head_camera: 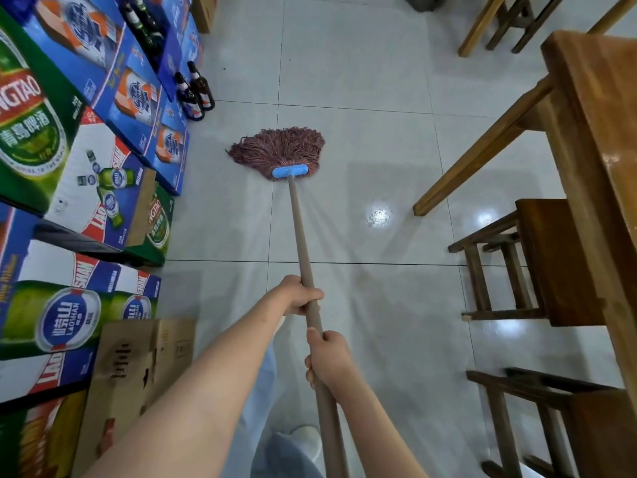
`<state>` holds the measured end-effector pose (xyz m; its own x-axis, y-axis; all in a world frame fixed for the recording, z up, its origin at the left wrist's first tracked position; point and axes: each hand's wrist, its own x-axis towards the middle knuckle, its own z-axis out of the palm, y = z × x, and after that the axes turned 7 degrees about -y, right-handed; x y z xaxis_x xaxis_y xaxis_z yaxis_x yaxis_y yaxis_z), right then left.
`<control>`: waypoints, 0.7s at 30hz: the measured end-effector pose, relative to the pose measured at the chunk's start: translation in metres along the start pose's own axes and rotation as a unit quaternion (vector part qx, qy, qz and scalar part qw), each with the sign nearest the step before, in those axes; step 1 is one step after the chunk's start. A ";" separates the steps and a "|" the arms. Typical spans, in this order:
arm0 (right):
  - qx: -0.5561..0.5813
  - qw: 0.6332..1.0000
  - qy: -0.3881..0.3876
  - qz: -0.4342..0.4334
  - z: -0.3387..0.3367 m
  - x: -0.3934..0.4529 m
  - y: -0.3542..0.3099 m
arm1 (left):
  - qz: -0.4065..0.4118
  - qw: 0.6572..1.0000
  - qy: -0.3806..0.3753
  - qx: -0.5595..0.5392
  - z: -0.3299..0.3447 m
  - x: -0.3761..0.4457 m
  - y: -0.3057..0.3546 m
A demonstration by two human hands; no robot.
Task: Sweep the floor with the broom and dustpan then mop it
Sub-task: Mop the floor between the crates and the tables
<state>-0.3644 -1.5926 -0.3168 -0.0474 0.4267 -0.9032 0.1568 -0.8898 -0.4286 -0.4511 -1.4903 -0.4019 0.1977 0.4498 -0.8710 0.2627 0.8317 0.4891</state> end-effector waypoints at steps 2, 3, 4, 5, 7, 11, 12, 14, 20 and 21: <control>0.007 1.000 0.006 0.005 0.003 0.004 -0.002 | -0.004 1.000 0.000 0.009 -0.004 0.006 0.002; 0.010 1.000 0.008 0.006 0.003 0.007 -0.005 | -0.003 1.000 0.002 0.013 -0.006 0.009 0.005; 0.011 1.000 0.010 0.006 0.002 0.011 -0.011 | 0.000 1.000 0.002 0.018 -0.007 0.013 0.010; 0.009 1.000 0.014 0.006 -0.001 0.016 -0.018 | 0.001 1.000 0.000 0.023 -0.009 0.018 0.017; 0.012 1.000 0.021 0.000 -0.006 0.028 -0.036 | 0.005 0.999 -0.005 0.032 -0.014 0.030 0.038; 0.030 0.999 0.030 -0.010 -0.005 0.056 -0.087 | 0.005 0.999 -0.007 0.054 -0.039 0.056 0.089; 0.037 0.999 0.031 -0.010 -0.003 0.063 -0.102 | 0.003 0.998 -0.008 0.065 -0.047 0.063 0.102; 0.047 0.998 0.032 -0.012 -0.001 0.078 -0.133 | 0.001 0.996 -0.007 0.089 -0.064 0.077 0.130; 0.063 0.997 0.036 -0.014 -0.009 0.122 -0.221 | -0.007 0.994 -0.014 0.113 -0.099 0.117 0.216; 0.066 0.997 0.035 -0.013 -0.011 0.129 -0.233 | -0.007 0.993 -0.012 0.116 -0.104 0.125 0.227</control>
<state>-0.3960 -1.3281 -0.3330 0.0192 0.4561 -0.8897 0.0257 -0.8898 -0.4556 -0.4649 -1.2115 -0.4041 0.2142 0.4287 -0.8777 0.4755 0.7392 0.4771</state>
